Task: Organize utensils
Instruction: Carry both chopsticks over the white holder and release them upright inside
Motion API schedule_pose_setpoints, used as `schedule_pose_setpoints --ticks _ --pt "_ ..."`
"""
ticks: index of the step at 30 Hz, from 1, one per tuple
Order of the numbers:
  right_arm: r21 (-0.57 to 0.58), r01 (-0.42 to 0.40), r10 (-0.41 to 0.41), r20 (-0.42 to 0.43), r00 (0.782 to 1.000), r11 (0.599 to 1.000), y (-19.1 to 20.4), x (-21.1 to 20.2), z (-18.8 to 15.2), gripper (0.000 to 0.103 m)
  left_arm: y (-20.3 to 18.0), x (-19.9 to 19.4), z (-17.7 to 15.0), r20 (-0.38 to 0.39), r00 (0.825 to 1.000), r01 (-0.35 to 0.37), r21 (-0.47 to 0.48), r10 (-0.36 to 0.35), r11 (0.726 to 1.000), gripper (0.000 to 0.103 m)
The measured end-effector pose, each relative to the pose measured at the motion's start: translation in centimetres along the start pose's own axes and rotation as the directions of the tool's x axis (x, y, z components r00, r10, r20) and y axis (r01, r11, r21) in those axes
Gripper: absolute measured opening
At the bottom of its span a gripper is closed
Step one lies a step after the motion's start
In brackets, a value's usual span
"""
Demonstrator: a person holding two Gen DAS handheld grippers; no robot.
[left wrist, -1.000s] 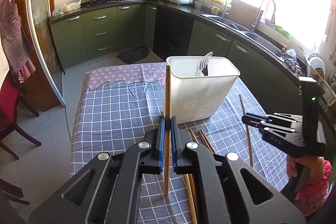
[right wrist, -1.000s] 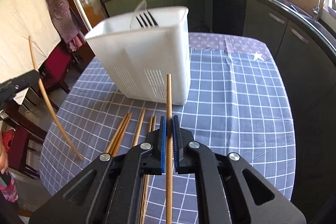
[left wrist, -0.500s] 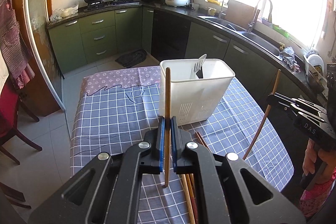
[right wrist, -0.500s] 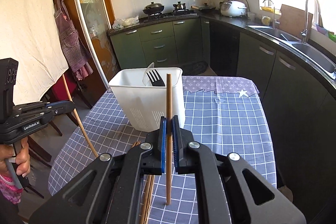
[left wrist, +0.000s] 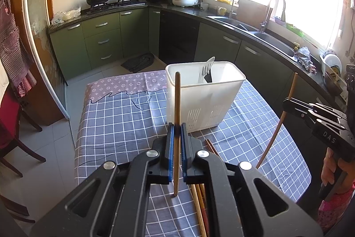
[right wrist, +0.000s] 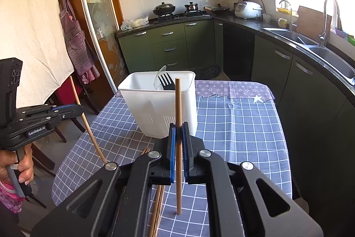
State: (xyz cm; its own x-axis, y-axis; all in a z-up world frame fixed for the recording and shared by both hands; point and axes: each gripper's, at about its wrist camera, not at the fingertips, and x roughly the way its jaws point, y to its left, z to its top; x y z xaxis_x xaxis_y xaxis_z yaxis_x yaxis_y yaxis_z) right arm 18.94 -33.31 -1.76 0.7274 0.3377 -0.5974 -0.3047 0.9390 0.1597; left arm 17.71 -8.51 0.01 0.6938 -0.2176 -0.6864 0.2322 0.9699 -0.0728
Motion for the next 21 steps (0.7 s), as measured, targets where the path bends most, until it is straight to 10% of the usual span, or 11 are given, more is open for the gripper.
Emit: schedule_pose_setpoints --ticks 21 --pt "-0.037 -0.025 0.027 0.041 0.999 0.999 1.2 -2.2 2.1 0.006 -0.6 -1.3 1.9 0.020 1.000 0.011 0.020 -0.012 1.000 0.006"
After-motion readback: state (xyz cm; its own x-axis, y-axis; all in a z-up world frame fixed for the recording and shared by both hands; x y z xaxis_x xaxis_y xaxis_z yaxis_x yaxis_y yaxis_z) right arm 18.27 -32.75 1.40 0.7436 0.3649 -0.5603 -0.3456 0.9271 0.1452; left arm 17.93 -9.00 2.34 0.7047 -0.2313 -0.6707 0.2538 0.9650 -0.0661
